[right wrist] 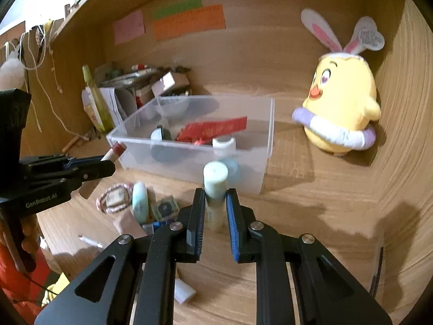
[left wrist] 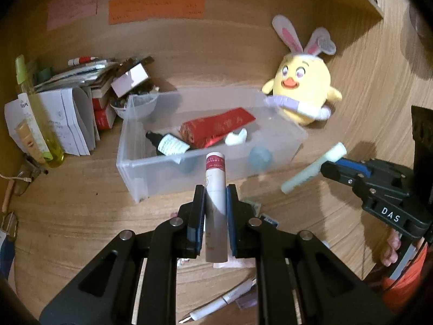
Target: Organize objects
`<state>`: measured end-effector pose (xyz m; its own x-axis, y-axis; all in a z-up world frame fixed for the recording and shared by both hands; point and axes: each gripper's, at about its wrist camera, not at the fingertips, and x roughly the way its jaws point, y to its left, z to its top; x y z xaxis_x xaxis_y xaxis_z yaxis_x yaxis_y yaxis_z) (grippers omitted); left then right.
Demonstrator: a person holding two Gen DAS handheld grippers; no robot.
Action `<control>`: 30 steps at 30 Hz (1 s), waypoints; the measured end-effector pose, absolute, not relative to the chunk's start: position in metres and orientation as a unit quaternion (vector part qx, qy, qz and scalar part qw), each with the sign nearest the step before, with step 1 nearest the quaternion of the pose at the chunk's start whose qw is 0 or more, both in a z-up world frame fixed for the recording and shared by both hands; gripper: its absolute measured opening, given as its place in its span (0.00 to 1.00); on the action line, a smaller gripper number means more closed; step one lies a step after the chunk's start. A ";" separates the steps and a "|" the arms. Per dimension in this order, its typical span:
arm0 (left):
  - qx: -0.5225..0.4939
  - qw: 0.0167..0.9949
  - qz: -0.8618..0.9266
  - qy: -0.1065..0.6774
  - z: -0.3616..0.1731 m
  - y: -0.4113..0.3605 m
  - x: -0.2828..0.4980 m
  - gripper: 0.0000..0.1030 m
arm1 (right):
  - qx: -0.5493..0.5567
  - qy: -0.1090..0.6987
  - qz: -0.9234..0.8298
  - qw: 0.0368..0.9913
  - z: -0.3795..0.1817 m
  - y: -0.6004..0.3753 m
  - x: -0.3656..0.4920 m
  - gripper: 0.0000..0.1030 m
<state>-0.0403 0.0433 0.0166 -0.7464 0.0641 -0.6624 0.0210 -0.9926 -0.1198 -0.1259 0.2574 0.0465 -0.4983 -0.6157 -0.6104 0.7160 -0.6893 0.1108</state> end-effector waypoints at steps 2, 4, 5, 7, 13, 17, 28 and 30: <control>-0.351 0.013 0.934 -0.066 0.020 0.041 -0.041 0.14 | 0.315 0.071 -0.863 0.388 0.051 0.256 -0.128 0.14; -0.346 0.014 0.936 -0.071 0.024 0.039 -0.043 0.14 | 0.310 0.067 -0.865 0.390 0.055 0.255 -0.129 0.14; -0.343 0.015 0.936 -0.074 0.025 0.037 -0.044 0.14 | 0.308 0.066 -0.865 0.390 0.057 0.254 -0.129 0.14; -0.339 0.017 0.937 -0.082 0.029 0.034 -0.045 0.14 | 0.302 0.066 -0.867 0.390 0.062 0.251 -0.130 0.14; -0.325 0.018 0.941 -0.093 0.038 0.026 -0.052 0.14 | 0.285 0.062 -0.873 0.392 0.077 0.246 -0.135 0.13; -0.322 0.022 0.942 -0.098 0.041 0.024 -0.058 0.14 | 0.269 0.054 -0.878 0.392 0.091 0.246 -0.136 0.11; -0.326 0.023 0.939 -0.106 0.039 0.015 -0.083 0.14 | 0.305 0.073 -0.863 0.396 0.075 0.233 -0.151 0.12; -0.331 0.024 0.937 -0.110 0.036 0.011 -0.087 0.14 | 0.326 0.096 -0.850 0.402 0.057 0.226 -0.150 0.16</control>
<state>-0.0874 0.0110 0.0355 -0.7803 0.1188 -0.6140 0.0271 -0.9744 -0.2230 -0.1501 0.2257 0.0566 -0.4640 -0.6205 -0.6323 0.7462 -0.6584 0.0985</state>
